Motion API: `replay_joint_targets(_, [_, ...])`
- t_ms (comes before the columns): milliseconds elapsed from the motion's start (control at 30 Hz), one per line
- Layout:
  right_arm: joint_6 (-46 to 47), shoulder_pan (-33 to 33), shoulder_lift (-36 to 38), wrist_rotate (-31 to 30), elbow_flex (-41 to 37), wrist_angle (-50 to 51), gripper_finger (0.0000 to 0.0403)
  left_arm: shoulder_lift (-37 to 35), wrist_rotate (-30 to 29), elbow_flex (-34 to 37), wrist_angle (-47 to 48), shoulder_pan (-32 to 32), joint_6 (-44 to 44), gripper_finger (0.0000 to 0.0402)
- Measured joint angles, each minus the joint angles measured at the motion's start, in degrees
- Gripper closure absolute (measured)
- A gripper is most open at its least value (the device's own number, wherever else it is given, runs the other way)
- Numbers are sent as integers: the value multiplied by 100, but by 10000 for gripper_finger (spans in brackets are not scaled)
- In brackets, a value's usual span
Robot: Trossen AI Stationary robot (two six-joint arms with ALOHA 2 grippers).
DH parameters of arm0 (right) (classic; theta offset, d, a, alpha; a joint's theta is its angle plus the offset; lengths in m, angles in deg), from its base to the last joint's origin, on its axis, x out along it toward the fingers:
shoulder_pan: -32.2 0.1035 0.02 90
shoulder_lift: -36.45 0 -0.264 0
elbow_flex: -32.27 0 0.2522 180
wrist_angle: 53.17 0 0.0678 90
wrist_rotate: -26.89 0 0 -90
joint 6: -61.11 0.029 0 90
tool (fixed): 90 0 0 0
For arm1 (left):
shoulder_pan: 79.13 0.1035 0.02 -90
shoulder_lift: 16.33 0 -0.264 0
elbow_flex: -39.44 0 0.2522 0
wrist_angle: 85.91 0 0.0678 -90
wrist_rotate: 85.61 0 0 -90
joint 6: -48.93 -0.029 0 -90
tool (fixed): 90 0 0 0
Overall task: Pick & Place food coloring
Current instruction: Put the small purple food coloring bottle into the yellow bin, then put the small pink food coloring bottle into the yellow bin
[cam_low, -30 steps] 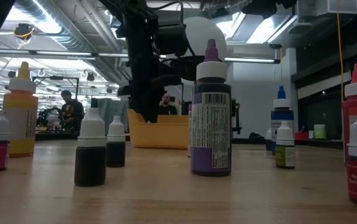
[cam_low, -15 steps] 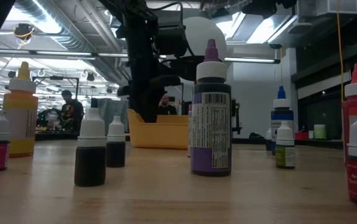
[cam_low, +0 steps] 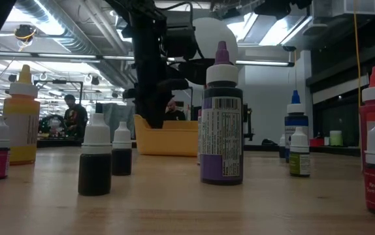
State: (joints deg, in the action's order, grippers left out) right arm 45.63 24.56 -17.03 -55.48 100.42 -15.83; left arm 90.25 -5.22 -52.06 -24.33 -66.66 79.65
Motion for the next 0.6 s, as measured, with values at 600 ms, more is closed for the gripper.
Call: replay_joint_targets(600, [0, 0, -2, -2, -2, -11, 162, -1950, -476, -795, 1846, -1546, 526, 322])
